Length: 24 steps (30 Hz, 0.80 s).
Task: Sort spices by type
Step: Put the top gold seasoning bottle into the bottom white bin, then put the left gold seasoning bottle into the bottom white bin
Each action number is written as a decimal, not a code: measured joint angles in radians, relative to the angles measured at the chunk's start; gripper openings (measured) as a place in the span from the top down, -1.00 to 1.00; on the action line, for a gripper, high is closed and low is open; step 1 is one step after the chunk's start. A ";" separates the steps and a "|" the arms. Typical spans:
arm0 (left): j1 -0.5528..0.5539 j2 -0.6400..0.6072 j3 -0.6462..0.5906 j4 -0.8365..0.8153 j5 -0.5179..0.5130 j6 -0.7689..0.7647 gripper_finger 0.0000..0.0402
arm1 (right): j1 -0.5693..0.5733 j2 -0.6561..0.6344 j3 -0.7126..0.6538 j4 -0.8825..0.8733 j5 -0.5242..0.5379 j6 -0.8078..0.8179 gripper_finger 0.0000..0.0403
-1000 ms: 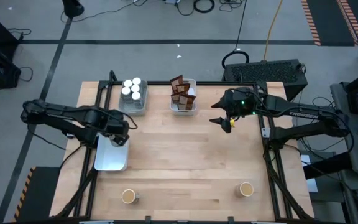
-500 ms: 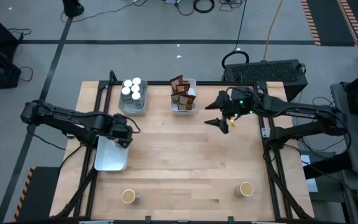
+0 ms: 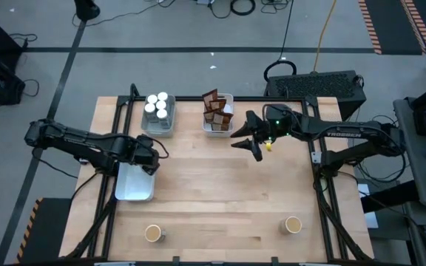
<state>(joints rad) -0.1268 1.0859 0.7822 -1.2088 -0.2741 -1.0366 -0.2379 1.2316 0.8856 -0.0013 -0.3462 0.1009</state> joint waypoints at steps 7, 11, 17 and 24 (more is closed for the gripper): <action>0.000 0.000 0.000 -0.004 0.003 0.021 -0.72 | 0.011 0.014 0.000 -0.002 -0.001 -0.005 0.94; 0.000 0.000 0.000 -0.003 0.009 0.029 -0.83 | 0.011 0.014 0.000 -0.002 -0.001 -0.004 0.96; 0.000 0.000 0.020 -0.005 0.040 0.080 -0.84 | 0.011 0.014 0.000 -0.002 -0.028 0.001 0.99; 0.001 0.000 0.098 -0.069 0.036 0.110 -0.85 | 0.010 0.014 0.000 -0.002 -0.082 0.008 1.00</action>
<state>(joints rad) -0.1257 1.0859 0.8798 -1.2774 -0.2379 -0.9262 -0.2276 1.2453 0.8856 -0.0029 -0.4278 0.1084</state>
